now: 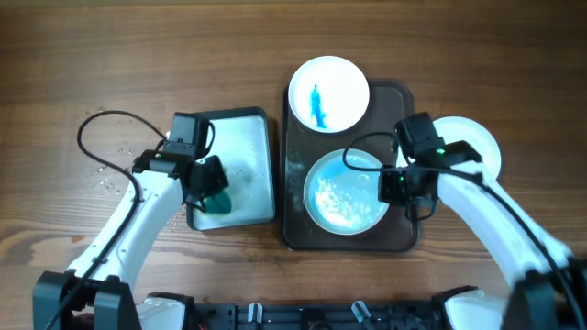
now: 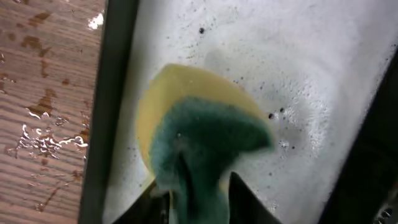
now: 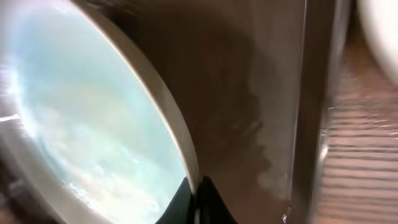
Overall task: Clean dirty plates on tray and stack at the side
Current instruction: 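Return the sponge to the soapy tray with the left gripper, then lift the cleaned plate with the right gripper and carry it right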
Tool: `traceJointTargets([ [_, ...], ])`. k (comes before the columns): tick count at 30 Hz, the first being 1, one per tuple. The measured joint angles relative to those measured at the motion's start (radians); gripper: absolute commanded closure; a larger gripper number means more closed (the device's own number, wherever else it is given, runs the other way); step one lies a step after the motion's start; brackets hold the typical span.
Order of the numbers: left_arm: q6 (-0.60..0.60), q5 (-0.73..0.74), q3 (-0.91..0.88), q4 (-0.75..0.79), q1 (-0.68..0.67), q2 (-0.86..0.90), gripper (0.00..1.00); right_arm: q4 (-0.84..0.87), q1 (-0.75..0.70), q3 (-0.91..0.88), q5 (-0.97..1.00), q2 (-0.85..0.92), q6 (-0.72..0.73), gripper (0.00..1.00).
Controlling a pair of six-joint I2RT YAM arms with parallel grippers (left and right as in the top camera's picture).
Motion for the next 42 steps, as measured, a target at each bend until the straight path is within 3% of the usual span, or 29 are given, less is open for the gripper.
traceJointTargets([
  [4, -0.005, 0.063, 0.018, -0.024, 0.061, -0.029, 0.20, -0.110, 0.142, 0.209, 0.115, -0.095, -0.013, 0.96],
  [5, 0.001, 0.089, 0.037, -0.047, 0.083, -0.048, 0.07, -0.110, 0.175, 0.244, 0.141, -0.092, -0.016, 0.96],
  [6, -0.002, 0.108, 0.056, -0.063, 0.103, -0.065, 0.00, -0.104, 0.203, 0.269, 0.164, -0.083, -0.017, 0.96],
  [12, 0.009, 0.215, 0.192, -0.174, 0.241, -0.263, 0.00, 0.044, 0.339, 0.433, 0.245, 0.134, -0.024, 0.96],
  [16, 0.009, 0.225, 0.196, -0.198, 0.261, -0.373, 0.00, 0.176, 0.470, 0.471, 0.400, 0.251, -0.006, 0.96],
  [21, 0.009, 0.217, 0.196, -0.260, 0.261, -0.421, 0.00, 0.248, 0.613, 0.475, 0.652, 0.254, -0.009, 0.96],
  [30, 0.009, 0.214, 0.196, -0.260, 0.261, -0.420, 0.00, 0.274, 0.890, 0.475, 1.139, 0.254, -0.169, 0.96],
  [42, 0.009, 0.214, 0.196, -0.259, 0.261, -0.420, 0.00, 0.472, 0.951, 0.476, 1.324, 0.254, -0.401, 0.96],
])
